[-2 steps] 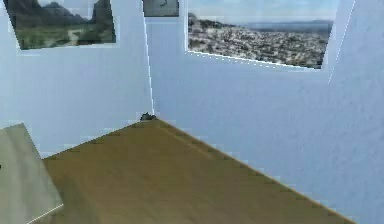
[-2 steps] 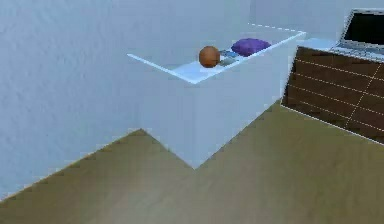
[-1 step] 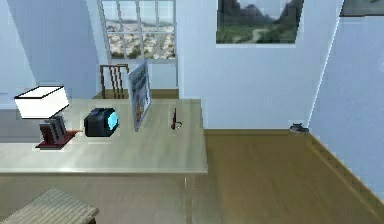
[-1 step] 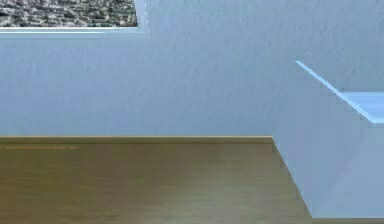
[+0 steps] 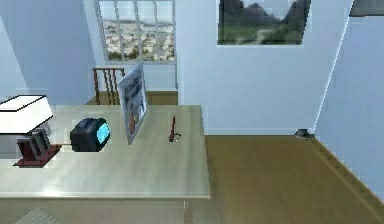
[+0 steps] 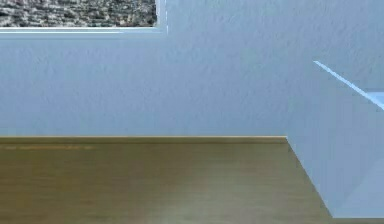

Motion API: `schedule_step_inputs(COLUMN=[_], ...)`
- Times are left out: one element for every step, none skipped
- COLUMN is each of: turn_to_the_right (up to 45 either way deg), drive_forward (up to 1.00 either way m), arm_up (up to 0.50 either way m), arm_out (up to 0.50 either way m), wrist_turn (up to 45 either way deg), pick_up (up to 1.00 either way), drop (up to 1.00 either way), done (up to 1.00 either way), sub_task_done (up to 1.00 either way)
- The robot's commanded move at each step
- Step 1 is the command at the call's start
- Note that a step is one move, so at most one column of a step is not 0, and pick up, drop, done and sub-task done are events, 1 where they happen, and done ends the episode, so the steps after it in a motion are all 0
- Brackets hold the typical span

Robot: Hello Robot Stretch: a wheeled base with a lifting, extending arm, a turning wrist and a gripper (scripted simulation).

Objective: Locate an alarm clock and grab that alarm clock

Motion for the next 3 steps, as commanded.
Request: schedule_step_inputs(turn_to_the_right=[-45.0,-45.0,-27.0], drive_forward=[0.0,0.0,0.0], arm_up=[0.0,0.0,0.0], arm_out=[0.0,0.0,0.0], wrist_turn=[0.0,0.0,0.0], pick_up=[0.0,0.0,0.0], drop=[0.0,0.0,0.0], done=[0.0,0.0,0.0], sub_task_done=[0.0,0.0,0.0])
